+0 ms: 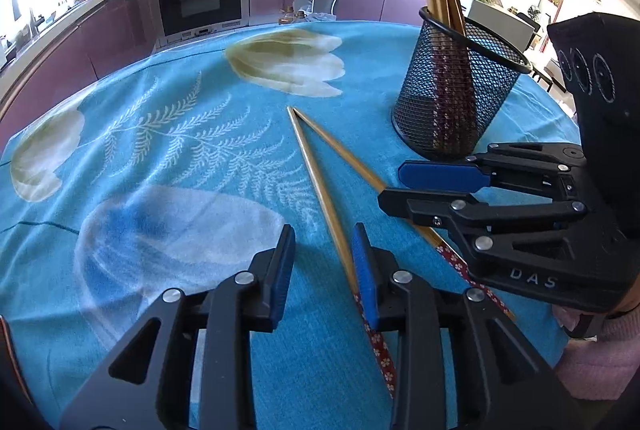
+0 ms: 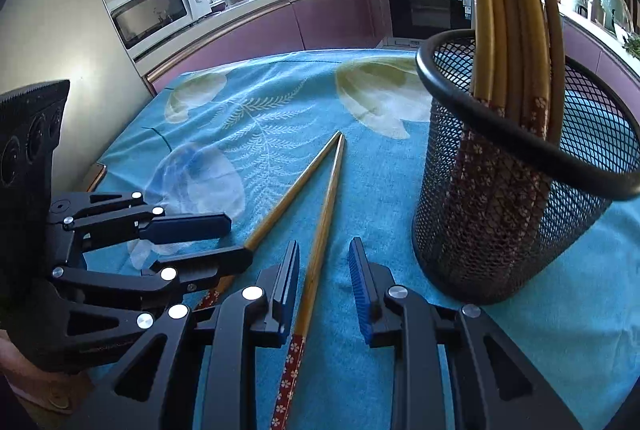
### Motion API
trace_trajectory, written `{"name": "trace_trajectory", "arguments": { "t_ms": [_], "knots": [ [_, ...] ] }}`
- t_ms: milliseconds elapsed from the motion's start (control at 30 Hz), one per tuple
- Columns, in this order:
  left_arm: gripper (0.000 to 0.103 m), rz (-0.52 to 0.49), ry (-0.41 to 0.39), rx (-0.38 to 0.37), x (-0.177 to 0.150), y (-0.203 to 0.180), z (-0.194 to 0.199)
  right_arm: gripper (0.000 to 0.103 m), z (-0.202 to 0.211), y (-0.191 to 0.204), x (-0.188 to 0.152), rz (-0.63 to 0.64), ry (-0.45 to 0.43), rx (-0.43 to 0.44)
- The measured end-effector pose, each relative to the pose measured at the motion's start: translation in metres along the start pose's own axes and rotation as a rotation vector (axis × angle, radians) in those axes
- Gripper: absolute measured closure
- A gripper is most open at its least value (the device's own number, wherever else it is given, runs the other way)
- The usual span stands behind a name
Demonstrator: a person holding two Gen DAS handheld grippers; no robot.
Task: Organize utensils
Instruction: 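Close the left gripper on one chopstick while the right gripper closes on the other, then raise both held chopsticks upright off the cloth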
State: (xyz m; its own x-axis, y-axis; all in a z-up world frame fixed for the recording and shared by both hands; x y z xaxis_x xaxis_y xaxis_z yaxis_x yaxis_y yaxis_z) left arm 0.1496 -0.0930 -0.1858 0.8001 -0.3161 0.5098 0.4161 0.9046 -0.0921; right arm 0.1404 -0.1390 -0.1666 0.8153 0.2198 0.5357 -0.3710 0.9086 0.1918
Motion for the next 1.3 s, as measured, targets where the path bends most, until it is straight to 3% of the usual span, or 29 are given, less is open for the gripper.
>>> {"name": "trace_trajectory", "arguments": {
  "t_ms": [733, 1033, 1300],
  "knots": [
    [0.082, -0.013, 0.006, 0.019, 0.017, 0.001, -0.016, 0.080, -0.004, 0.000, 0.004, 0.016, 0.000, -0.040],
    [0.091, -0.002, 0.004, 0.015, 0.017, 0.001, -0.017, 0.095, -0.004, -0.005, 0.005, -0.017, -0.003, -0.026],
    [0.094, 0.037, -0.002, 0.002, 0.016, 0.006, -0.015, 0.097, 0.000, -0.011, 0.004, -0.066, -0.015, 0.015]
  ]
}}
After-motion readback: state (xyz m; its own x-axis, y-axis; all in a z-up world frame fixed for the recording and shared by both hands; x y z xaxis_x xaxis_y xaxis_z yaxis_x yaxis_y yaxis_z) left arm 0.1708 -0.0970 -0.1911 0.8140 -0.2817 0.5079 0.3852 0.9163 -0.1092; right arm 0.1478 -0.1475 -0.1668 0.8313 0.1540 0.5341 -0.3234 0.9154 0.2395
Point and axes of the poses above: each gripper's, at about its wrist camera, not at the fingertips, and z roughly against the way its jaws point, y to its left, x to its top, the point moved 6 cm from there along -z, roughly the way its jaws point, and after that the axes turned 7 degrees about y, right-handed, at the moved point
